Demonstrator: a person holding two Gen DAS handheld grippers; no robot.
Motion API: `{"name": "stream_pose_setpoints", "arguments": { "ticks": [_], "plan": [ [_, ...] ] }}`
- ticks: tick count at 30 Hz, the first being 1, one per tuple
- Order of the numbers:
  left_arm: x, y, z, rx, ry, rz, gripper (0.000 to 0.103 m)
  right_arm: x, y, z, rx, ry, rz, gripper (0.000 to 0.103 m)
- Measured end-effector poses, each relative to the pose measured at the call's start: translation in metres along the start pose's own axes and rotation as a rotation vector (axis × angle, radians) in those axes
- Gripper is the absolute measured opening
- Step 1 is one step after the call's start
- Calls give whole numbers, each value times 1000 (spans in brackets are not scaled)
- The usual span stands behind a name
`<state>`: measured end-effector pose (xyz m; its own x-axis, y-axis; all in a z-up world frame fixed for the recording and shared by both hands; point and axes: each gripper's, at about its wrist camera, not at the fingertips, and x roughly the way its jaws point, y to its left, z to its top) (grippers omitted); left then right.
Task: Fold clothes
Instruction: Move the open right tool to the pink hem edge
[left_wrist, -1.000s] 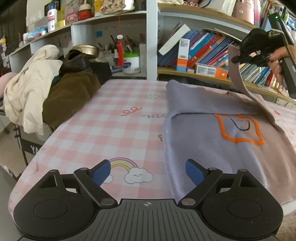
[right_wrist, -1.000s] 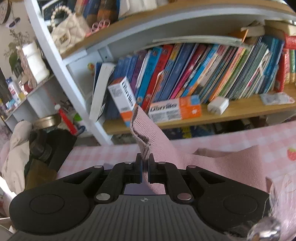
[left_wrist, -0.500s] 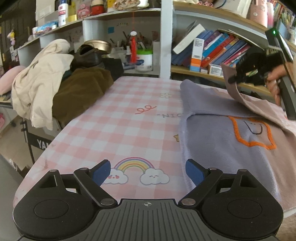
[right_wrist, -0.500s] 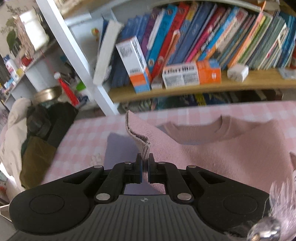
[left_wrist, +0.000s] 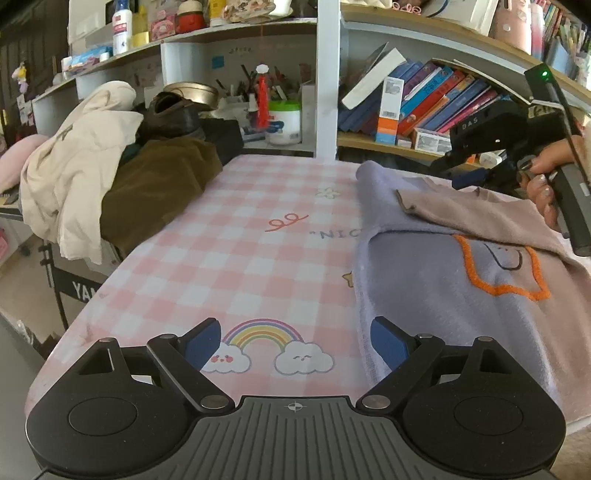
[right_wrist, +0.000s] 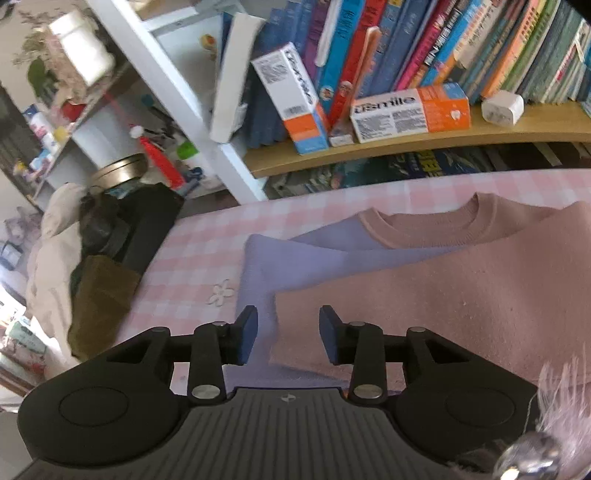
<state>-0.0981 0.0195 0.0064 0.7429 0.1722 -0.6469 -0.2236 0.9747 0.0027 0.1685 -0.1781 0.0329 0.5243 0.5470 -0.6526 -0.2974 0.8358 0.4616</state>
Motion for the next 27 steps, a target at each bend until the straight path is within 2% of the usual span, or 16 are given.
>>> {"name": "stream_pose_setpoints", "arguments": {
  "ticks": [5, 9, 23, 27],
  "plan": [
    [1, -6, 2, 10, -5, -19, 91, -25, -7, -11, 7, -5, -6, 37],
    [2, -12, 3, 21, -13, -40, 91, -51, -24, -31, 16, -12, -48, 39],
    [20, -45, 5, 59, 43, -120, 91, -141, -69, -117, -17, -68, -262, 46],
    [17, -57, 7, 84, 33, -135, 91, -159, -75, -137, -48, -87, -321, 53]
  ]
}}
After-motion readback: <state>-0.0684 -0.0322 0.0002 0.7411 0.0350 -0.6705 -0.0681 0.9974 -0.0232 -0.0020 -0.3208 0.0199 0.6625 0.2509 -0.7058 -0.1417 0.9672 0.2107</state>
